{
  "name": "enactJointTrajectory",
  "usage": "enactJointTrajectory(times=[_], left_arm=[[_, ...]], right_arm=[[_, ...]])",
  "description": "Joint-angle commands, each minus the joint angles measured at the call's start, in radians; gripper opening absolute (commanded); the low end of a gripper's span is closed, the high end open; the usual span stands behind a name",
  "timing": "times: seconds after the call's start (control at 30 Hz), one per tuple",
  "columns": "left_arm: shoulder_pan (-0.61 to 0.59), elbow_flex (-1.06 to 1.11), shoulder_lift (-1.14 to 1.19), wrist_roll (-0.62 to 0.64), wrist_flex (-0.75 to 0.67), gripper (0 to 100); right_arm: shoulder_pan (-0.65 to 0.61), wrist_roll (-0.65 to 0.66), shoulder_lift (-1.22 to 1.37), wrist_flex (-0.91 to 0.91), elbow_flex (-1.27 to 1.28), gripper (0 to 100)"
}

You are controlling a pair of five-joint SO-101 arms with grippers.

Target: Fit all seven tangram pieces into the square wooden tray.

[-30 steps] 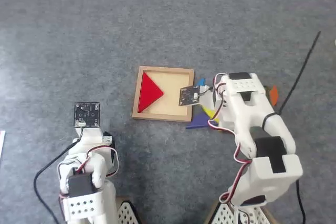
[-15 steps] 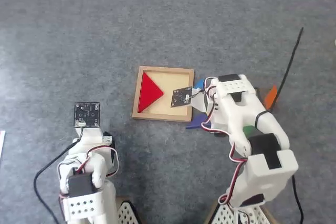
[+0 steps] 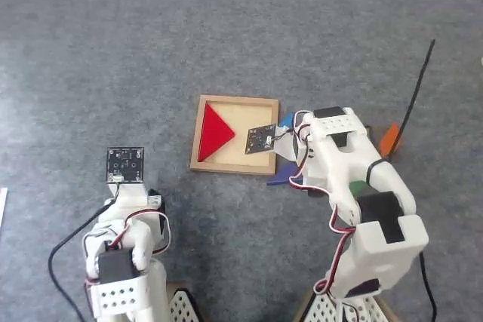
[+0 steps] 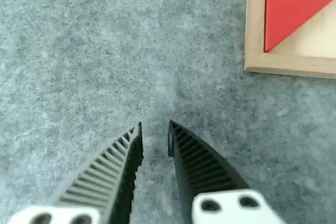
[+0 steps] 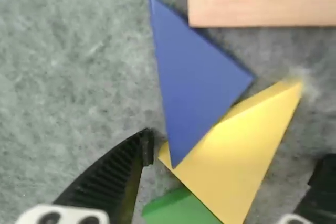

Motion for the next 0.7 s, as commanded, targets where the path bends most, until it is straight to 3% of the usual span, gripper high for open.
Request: enactJointTrajectory(times=[0.0, 0.17, 0.67], left_arm=[[0.005, -0.012, -0.018, 0.0, 0.003, 8], [0.003, -0.012, -0.018, 0.0, 0.003, 8], [0.003, -0.012, -0.018, 0.0, 0.003, 8]], right_arm=[[0.027, 0.008, -0.002, -0.038, -0.023, 32.8], [0.035, 0.008, -0.002, -0.039, -0.026, 25.2], [0.036, 0.002, -0.005, -0.027, -0.054, 24.5]])
